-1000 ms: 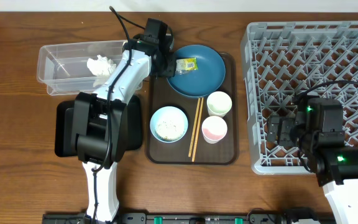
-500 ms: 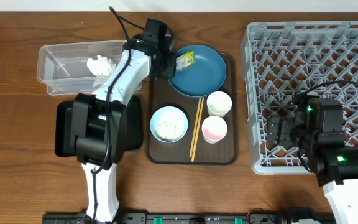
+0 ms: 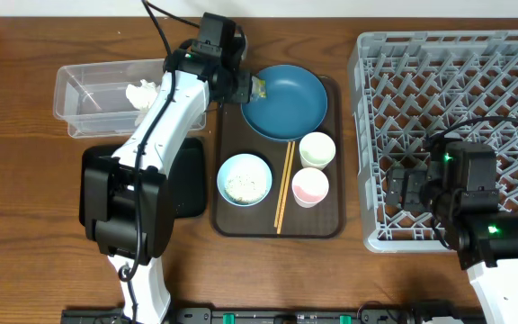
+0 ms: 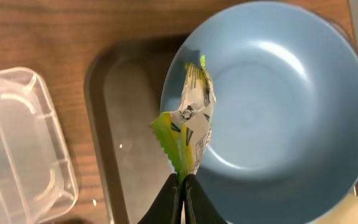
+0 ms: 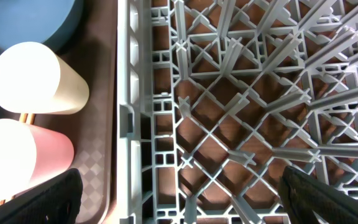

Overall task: Sort waste into correct bins and load items into the dishwasher rack
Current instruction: 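Carry the yellow wrapper to the clear bin and release it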

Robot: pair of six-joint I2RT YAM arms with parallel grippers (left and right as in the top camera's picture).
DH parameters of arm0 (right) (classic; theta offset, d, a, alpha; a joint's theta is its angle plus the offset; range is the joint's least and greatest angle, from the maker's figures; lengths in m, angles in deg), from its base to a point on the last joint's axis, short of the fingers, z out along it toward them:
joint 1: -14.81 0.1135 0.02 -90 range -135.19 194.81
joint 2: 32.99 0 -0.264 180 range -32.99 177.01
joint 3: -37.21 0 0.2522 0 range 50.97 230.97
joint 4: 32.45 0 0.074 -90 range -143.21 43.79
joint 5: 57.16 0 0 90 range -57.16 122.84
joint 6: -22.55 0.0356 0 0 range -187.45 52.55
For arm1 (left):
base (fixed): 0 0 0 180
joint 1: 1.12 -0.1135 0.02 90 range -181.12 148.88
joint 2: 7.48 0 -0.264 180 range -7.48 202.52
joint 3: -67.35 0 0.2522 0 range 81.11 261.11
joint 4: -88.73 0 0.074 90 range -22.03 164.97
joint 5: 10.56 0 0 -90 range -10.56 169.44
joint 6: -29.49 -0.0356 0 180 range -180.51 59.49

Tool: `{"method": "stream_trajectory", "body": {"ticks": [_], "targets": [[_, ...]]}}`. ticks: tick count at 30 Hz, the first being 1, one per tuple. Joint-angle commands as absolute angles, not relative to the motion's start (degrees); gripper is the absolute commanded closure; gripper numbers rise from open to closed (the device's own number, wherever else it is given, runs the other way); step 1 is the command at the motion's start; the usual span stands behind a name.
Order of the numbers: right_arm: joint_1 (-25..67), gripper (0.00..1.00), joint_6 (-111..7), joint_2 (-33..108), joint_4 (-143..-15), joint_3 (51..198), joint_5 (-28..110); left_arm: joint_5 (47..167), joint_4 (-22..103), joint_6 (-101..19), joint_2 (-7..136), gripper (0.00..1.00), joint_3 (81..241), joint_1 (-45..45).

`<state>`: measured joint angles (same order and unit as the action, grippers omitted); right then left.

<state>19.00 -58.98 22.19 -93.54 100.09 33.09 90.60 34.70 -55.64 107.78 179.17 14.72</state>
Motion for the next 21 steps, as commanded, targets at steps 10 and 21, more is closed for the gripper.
{"method": "stream_trajectory", "body": {"ticks": [10,21], "targets": [[18.48,0.01,-59.84,22.21,-93.59,101.27,33.07,89.02,30.96,-55.53,96.33,0.94,178.84,9.73],[18.48,0.01,-59.84,22.21,-93.59,101.27,33.07,88.78,29.08,-55.56,90.67,0.94,178.84,-2.09]]}}
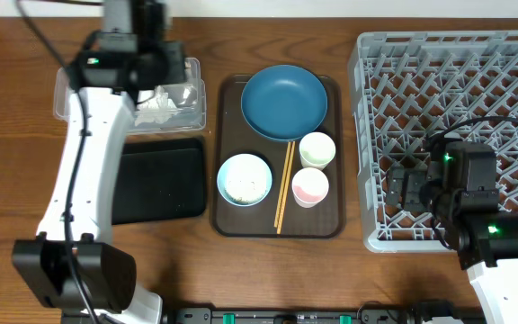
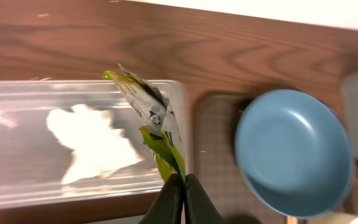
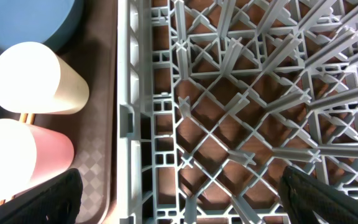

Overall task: Sort waste into correct bins and load items into the dishwasher rack
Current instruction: 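Carry the yellow wrapper to the clear bin and release it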

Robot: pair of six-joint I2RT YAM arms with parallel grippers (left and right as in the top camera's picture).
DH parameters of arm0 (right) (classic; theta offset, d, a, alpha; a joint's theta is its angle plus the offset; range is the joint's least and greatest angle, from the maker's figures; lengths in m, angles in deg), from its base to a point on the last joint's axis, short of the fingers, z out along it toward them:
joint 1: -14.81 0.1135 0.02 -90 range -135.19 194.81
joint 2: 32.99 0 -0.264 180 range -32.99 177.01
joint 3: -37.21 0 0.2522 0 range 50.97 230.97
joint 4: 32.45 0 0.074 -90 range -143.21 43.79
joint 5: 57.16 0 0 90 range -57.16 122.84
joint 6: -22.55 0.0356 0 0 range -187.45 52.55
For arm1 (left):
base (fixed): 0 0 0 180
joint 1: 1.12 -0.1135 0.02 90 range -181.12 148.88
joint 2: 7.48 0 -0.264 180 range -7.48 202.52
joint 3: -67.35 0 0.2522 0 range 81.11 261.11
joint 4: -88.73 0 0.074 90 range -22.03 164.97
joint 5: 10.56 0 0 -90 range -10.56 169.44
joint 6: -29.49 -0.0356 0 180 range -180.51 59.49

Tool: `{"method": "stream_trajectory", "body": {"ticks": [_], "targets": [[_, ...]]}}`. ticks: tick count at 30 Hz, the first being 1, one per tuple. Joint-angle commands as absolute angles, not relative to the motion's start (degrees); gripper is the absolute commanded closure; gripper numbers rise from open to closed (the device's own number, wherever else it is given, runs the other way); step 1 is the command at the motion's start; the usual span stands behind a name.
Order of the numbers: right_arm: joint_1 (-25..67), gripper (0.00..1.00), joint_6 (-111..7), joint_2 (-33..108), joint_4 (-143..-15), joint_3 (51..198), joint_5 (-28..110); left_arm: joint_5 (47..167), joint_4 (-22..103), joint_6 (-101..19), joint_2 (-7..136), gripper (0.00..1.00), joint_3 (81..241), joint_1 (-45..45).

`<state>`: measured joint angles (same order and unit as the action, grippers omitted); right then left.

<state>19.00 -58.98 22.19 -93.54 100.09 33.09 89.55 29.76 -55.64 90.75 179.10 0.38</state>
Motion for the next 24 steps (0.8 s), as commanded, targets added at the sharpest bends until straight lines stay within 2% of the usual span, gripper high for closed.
{"method": "stream_trajectory", "body": {"ticks": [1,8,18,24], "targets": [[18.48,0.01,-59.84,22.21,-93.59,101.27,33.09,88.43,28.84,-55.56,90.82,0.94,178.82,-2.94],[18.48,0.01,-59.84,22.21,-93.57,101.27,33.09,78.36,26.48,-55.53,91.47,0.94,178.82,-5.87],[18.48,0.01,-59.84,22.21,-93.63,101.27,33.09,78.31,24.82,-55.40,96.83,0.94,178.82,-5.81],[18.48,0.01,-59.84,22.21,-93.61,101.27,33.09,78.69,24.40,-54.11,100.72,0.84,178.82,-5.78]]}}
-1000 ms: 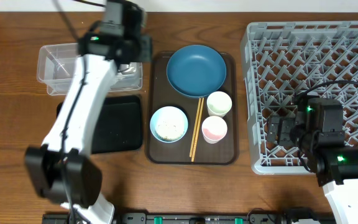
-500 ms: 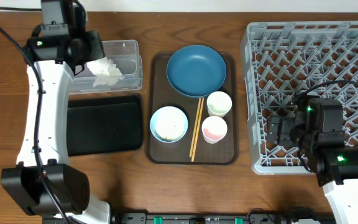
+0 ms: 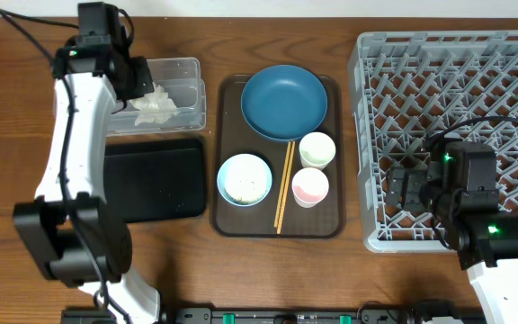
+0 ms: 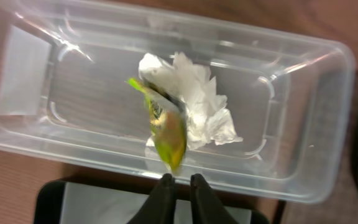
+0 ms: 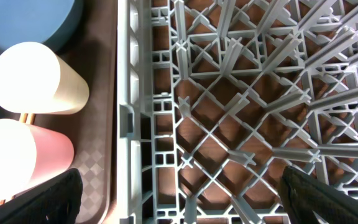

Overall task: Sort waste into correct bins and load items into the dishwasher rack
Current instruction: 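Carry the yellow wrapper to the clear bin and release it, then reach the left gripper to the light-blue rice bowl and grasp its rim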

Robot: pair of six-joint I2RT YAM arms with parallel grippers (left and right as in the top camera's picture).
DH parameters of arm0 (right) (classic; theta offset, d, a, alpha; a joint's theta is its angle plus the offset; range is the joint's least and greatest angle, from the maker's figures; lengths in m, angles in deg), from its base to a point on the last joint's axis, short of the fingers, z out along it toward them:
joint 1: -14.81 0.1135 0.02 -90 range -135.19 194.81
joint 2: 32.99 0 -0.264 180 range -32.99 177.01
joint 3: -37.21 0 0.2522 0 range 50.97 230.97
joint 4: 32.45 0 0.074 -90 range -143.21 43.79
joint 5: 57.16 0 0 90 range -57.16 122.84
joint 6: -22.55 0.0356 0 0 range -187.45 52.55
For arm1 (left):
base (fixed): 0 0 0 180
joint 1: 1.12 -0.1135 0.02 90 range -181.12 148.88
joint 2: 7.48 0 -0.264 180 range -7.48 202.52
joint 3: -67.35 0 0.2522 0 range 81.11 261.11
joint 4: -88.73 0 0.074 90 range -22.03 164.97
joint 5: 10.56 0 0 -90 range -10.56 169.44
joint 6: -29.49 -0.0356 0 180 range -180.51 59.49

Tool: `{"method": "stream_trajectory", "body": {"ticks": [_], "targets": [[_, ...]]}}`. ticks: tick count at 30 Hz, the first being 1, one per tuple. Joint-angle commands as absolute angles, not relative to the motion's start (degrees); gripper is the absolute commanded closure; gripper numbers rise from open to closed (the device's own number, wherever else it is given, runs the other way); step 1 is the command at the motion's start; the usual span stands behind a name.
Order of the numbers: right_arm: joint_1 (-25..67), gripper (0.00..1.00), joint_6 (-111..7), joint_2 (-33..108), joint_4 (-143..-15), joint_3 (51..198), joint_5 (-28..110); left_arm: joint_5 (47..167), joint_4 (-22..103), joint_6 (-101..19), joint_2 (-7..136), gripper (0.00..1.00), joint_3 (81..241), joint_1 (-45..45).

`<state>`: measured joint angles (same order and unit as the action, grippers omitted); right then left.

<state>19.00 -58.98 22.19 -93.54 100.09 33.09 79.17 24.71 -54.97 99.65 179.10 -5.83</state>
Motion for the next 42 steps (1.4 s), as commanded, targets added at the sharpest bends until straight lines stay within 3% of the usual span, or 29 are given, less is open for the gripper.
{"method": "stream_trajectory", "body": {"ticks": [1,2,13,18,27,42], "targets": [[18.48,0.01,-59.84,22.21,-93.61,101.27,33.09,78.97,24.40,-53.81,100.96,0.83,178.82,-5.76],[18.48,0.01,-59.84,22.21,-93.63,101.27,33.09,78.99,24.40,-53.35,101.18,0.78,178.82,-5.63],[18.48,0.01,-59.84,22.21,-93.59,101.27,33.09,81.02,24.21,-53.17,97.29,0.67,178.84,-0.73],[18.48,0.01,-59.84,22.21,-93.59,101.27,33.09,86.42,21.00,-53.13,92.55,0.50,178.84,3.40],[18.48,0.01,-59.84,22.21,-93.61,101.27,33.09,89.33,8.41,-49.50,93.70,0.49,178.80,13.56],[18.48,0.01,-59.84,22.21,-93.61,101.27,33.09,89.33,11.23,-38.68,105.09,0.46,175.24,26.41]]}}
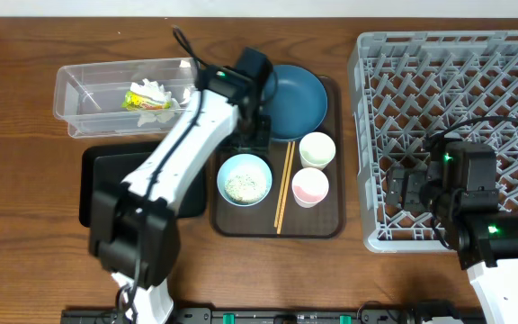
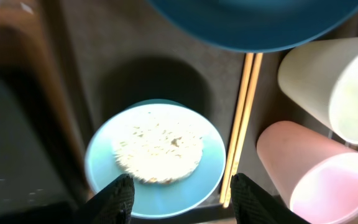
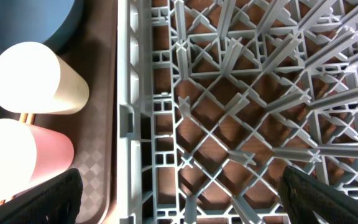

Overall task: Sort waste into correct bins and load items into the dishwasher rack
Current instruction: 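Reach the left gripper to the light-blue rice bowl and grasp its rim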

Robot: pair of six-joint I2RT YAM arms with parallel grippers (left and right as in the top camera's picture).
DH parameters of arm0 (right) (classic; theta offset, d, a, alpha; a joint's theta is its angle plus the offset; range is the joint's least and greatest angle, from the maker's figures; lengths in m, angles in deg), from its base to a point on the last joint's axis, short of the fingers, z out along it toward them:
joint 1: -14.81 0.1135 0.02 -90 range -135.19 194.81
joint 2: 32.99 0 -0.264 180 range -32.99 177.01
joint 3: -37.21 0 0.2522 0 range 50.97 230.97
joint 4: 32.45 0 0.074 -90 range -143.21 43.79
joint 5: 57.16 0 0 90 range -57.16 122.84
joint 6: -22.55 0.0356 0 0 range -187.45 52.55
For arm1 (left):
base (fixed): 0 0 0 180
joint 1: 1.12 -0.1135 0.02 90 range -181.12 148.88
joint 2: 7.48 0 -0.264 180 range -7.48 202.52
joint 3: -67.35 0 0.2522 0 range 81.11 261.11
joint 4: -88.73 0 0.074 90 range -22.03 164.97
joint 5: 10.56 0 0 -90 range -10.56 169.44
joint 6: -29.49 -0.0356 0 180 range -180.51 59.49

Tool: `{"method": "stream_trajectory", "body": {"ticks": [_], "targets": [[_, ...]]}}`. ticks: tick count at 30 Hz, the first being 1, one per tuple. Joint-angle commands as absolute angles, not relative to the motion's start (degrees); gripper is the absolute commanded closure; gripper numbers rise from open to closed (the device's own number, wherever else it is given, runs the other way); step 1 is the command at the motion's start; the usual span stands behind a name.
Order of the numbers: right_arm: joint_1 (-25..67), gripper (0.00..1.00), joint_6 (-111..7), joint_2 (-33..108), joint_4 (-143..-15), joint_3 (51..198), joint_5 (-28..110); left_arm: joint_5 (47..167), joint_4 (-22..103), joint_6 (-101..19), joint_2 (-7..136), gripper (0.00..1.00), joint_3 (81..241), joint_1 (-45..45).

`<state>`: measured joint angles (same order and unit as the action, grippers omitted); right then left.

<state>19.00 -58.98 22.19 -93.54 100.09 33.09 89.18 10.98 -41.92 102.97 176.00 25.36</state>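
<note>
My left gripper (image 2: 185, 202) stands open over the brown tray (image 1: 331, 225), just above a small light-blue bowl (image 2: 157, 155) with pale food scraps in it. Beside the bowl lie chopsticks (image 2: 241, 118), a cream cup (image 2: 328, 81) and a pink cup (image 2: 309, 180). A big blue plate (image 1: 295, 99) sits at the tray's far end. A green wrapper (image 1: 142, 97) and white tissue lie in the clear bin (image 1: 88, 81). My right gripper (image 3: 179, 199) hangs open and empty over the grey dishwasher rack (image 3: 241, 93).
A black bin (image 1: 124, 189) lies left of the tray, in front of the clear bin. The left arm (image 1: 187, 135) reaches across both bins. The rack (image 1: 457, 81) fills the right side of the table, its near left edge close to the tray.
The wrapper has left my left gripper and lies in the clear bin. The left gripper has moved from over that bin to the tray, opened wide above the small bowl. The right arm is unchanged.
My left gripper was shut on the green wrapper over the blue plate. Then it held the wrapper near the clear bin. Then it stood over the bin with its jaws slightly parted. Now the wrapper rests in the bin and the gripper is over the bowl.
</note>
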Motion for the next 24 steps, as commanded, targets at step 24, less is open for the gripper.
{"method": "stream_trajectory", "body": {"ticks": [24], "targets": [[18.48,0.01,-59.84,22.21,-93.61,101.27,33.07,89.31,13.52,-36.23,116.54,0.85,175.24,31.90]]}}
